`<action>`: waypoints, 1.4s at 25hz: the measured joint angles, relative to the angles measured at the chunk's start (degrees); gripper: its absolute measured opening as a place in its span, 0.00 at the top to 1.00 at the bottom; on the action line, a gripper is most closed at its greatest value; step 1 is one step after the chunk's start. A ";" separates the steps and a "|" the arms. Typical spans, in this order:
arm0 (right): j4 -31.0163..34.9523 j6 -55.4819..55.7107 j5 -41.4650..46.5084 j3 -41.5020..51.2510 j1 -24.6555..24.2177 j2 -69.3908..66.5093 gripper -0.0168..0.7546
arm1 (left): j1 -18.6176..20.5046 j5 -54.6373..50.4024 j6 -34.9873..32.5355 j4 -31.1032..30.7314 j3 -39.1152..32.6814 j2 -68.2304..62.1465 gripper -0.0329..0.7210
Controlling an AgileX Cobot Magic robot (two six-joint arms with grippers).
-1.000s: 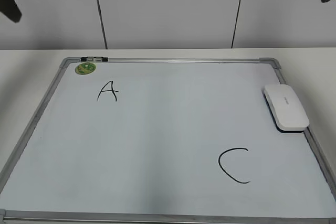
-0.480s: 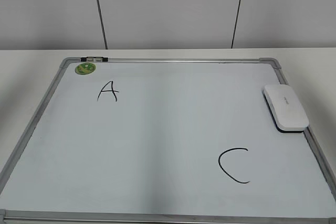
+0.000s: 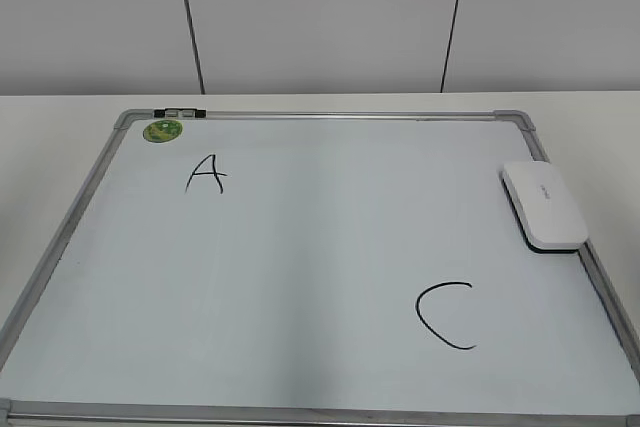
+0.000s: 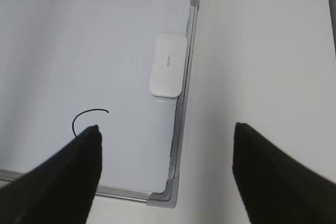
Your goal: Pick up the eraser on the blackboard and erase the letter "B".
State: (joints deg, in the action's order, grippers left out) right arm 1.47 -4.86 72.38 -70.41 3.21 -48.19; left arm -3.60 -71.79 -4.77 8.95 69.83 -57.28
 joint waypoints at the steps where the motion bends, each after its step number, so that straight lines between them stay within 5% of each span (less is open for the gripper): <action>1: 0.00 0.25 0.00 1.52 0.00 2.33 0.21 | 0.00 -0.13 0.00 0.00 -2.13 1.77 0.22; 20: -3.72 2.79 0.32 29.31 0.00 31.81 0.21 | 0.00 -0.31 2.31 -3.55 -31.89 32.94 0.22; 35: -5.63 2.83 -5.76 40.77 0.00 35.71 0.21 | 0.00 8.80 2.67 -6.76 -40.47 38.30 0.22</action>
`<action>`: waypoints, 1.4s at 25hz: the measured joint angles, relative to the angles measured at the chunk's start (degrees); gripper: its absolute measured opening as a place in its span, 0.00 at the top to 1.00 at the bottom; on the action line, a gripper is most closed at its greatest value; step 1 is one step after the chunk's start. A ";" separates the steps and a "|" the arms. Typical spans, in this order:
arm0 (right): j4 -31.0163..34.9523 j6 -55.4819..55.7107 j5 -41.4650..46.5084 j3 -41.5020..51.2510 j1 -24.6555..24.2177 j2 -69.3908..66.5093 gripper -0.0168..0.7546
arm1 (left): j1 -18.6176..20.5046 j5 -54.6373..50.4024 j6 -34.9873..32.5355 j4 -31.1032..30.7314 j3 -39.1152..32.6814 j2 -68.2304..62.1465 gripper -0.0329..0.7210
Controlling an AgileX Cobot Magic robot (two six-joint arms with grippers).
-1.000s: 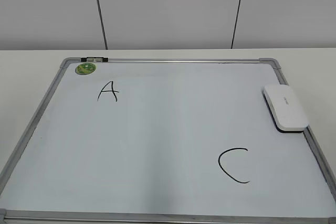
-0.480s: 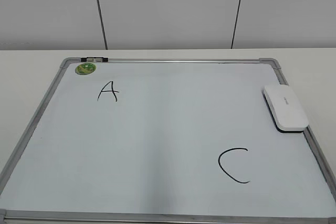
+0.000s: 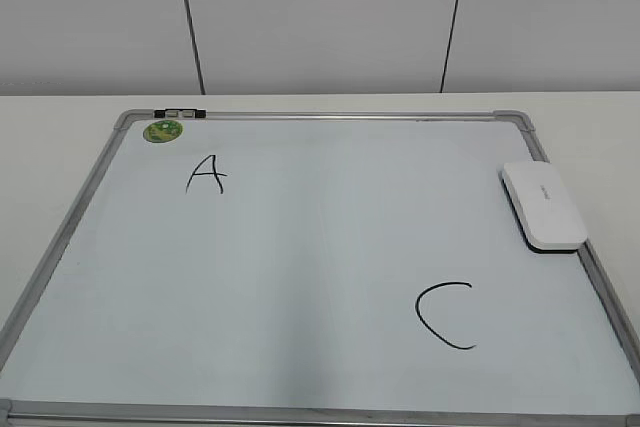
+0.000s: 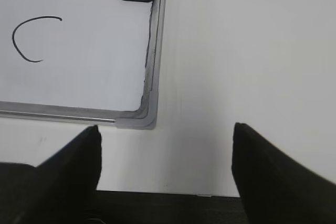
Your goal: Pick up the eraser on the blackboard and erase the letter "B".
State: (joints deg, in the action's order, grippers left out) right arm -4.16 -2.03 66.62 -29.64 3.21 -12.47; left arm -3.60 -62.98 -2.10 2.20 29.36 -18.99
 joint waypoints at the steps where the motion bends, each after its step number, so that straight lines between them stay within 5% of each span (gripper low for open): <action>1: -0.09 0.00 -0.70 0.52 0.00 0.00 0.21 | 0.00 0.00 0.00 -0.10 0.00 0.00 0.22; 35: -0.26 0.00 -1.70 0.70 -1.07 2.06 0.21 | 0.87 0.03 2.10 -2.20 0.00 3.33 0.22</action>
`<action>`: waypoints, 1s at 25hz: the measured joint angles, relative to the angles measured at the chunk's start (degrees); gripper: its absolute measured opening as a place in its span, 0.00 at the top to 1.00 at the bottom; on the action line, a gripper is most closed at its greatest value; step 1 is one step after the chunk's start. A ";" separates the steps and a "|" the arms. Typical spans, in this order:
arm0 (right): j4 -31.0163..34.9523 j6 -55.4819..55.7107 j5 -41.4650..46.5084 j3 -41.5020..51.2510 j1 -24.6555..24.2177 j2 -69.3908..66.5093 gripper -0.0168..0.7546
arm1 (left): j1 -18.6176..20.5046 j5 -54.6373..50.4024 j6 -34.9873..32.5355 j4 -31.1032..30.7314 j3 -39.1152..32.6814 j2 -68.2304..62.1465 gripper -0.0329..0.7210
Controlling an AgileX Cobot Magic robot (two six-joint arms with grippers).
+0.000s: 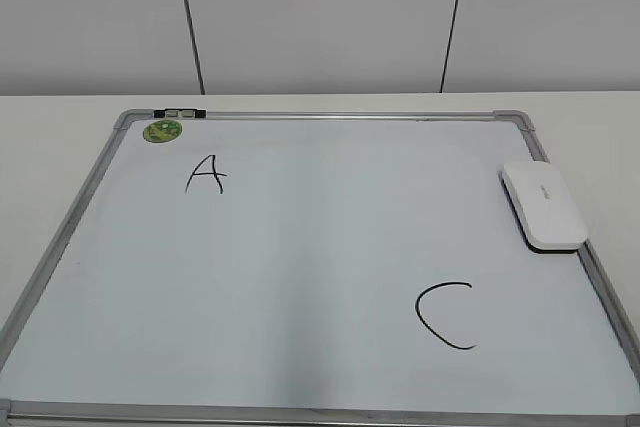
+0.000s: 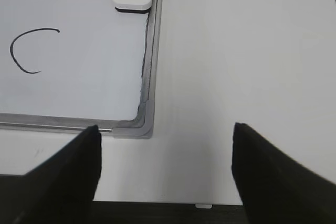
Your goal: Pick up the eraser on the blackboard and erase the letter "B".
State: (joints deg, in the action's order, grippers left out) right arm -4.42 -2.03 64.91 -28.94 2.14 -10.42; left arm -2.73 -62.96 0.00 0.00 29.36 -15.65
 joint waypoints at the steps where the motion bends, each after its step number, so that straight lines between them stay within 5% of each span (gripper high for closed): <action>1: 0.00 0.00 0.00 0.00 -0.44 0.78 0.21 | 0.70 0.00 0.00 0.00 0.00 1.12 0.22; 11: -0.10 0.00 0.00 0.00 -2.64 10.03 0.21 | 3.84 -0.20 0.00 0.00 0.00 14.53 0.22; 25: -0.13 1.68 0.27 0.00 -2.74 11.50 0.21 | 3.84 -0.43 0.00 0.00 0.00 15.02 0.25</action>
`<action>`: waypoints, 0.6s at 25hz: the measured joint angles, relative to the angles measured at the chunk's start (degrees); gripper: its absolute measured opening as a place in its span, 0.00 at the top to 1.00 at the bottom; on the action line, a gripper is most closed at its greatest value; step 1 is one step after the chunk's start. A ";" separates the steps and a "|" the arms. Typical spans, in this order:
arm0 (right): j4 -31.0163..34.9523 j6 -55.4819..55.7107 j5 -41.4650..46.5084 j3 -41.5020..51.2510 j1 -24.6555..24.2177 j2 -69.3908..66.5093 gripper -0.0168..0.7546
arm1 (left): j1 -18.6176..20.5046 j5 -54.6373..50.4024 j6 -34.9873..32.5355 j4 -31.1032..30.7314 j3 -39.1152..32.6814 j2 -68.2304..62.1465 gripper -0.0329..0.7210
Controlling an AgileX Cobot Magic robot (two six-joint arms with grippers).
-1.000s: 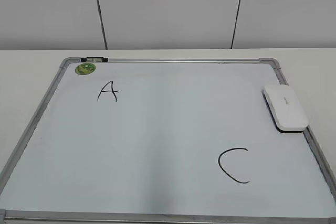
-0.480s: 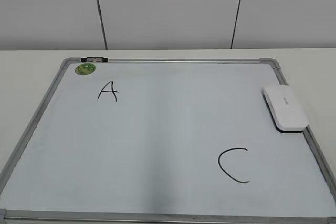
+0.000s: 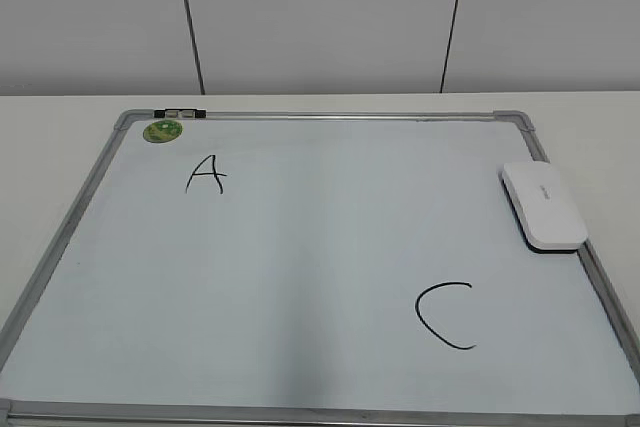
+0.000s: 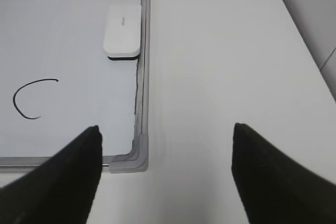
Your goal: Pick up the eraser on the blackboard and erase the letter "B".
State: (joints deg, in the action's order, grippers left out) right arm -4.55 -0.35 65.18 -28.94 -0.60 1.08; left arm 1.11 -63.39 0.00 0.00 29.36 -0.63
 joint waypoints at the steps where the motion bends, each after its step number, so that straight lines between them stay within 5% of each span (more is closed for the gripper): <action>1: 0.00 -0.47 0.00 0.00 0.00 0.00 0.21 | 0.00 0.00 0.00 0.00 0.00 0.00 0.26; 15: 0.00 -1.17 0.00 0.00 0.00 0.00 0.21 | 0.00 0.00 0.00 0.00 0.00 0.00 0.37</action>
State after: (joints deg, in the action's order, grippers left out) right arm -4.55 -1.52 65.18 -28.94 -0.60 1.08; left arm 1.11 -63.39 0.00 0.00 29.36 -0.63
